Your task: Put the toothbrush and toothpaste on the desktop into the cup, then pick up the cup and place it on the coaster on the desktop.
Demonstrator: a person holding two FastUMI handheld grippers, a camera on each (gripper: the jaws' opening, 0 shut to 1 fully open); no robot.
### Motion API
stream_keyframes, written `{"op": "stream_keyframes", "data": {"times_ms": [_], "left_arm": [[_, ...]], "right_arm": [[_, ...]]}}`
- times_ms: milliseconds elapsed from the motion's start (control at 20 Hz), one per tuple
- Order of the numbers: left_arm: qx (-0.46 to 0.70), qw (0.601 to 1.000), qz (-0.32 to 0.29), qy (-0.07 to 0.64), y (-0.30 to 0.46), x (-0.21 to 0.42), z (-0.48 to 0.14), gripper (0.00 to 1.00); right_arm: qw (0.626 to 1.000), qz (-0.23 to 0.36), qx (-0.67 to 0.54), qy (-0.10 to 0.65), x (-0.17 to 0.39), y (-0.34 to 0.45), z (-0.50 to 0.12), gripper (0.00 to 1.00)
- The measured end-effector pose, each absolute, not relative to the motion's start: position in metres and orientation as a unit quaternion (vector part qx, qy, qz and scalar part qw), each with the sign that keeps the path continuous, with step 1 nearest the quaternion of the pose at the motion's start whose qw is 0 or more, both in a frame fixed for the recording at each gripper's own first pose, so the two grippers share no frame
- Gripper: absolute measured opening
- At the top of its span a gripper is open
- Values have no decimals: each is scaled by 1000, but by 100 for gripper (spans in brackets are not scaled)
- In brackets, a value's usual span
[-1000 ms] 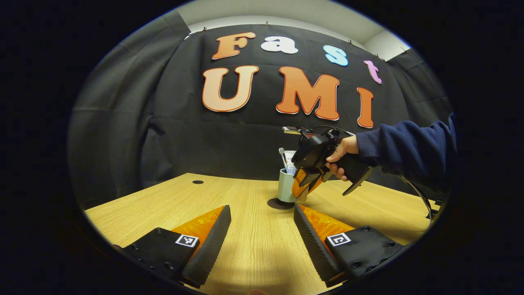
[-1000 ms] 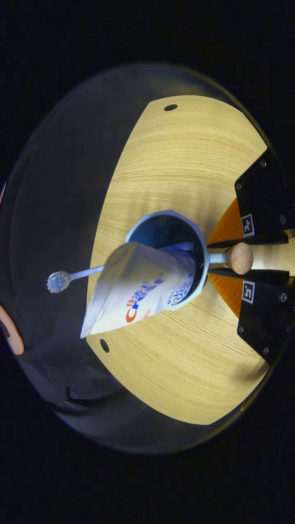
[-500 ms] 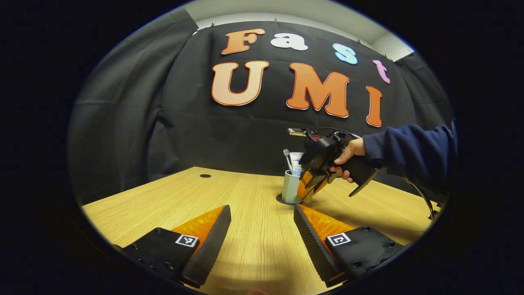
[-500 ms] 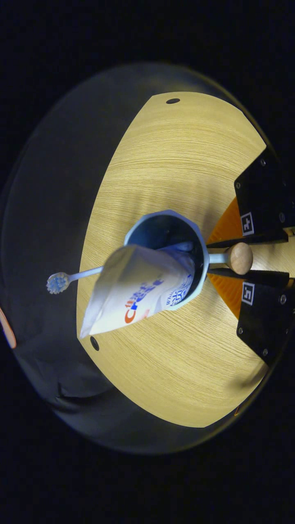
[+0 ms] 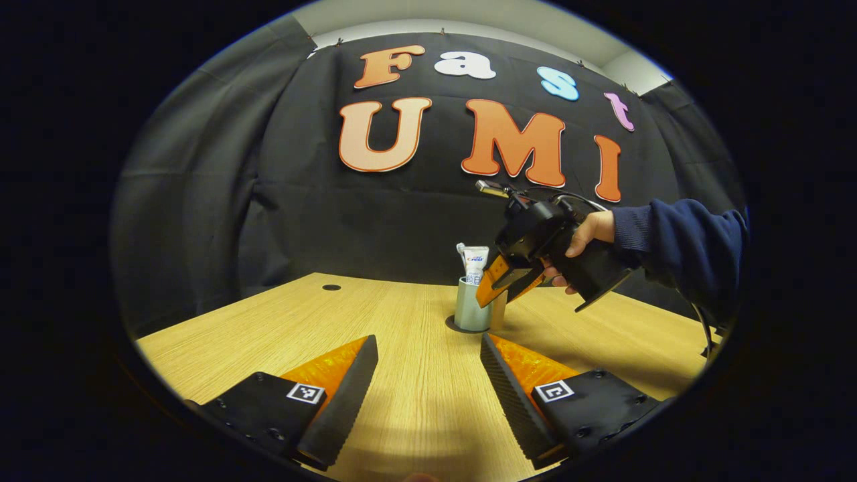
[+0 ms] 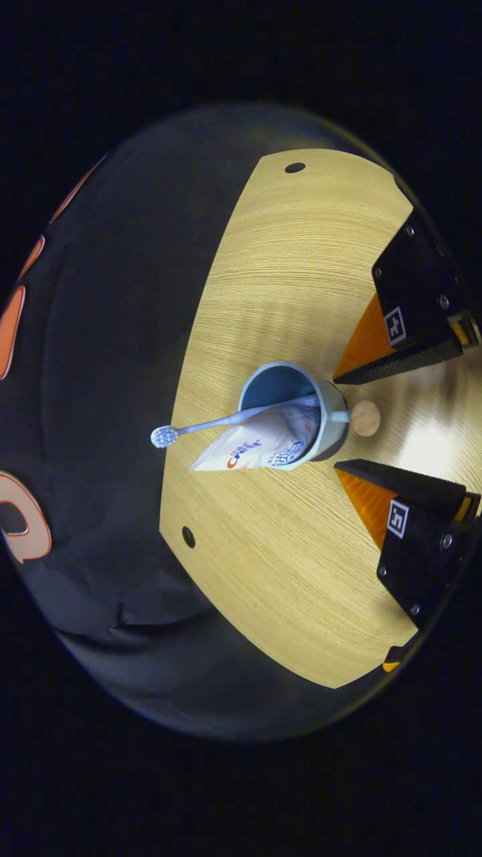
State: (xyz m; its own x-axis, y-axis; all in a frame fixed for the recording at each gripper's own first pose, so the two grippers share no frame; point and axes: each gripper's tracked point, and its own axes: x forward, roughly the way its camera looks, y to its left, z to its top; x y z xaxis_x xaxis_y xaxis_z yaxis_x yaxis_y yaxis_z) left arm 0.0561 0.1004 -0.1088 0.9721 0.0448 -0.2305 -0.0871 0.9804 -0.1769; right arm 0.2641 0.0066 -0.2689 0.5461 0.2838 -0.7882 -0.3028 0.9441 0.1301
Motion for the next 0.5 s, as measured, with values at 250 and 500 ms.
{"op": "stream_keyframes", "data": {"times_ms": [250, 500], "left_arm": [[-85, 990, 34, 108, 102, 57, -105, 98], [-78, 991, 36, 101, 101, 60, -100, 98]], "right_arm": [[904, 177, 5, 389, 264, 2, -280, 80], [935, 163, 27, 314, 269, -11, -263, 82]]}}
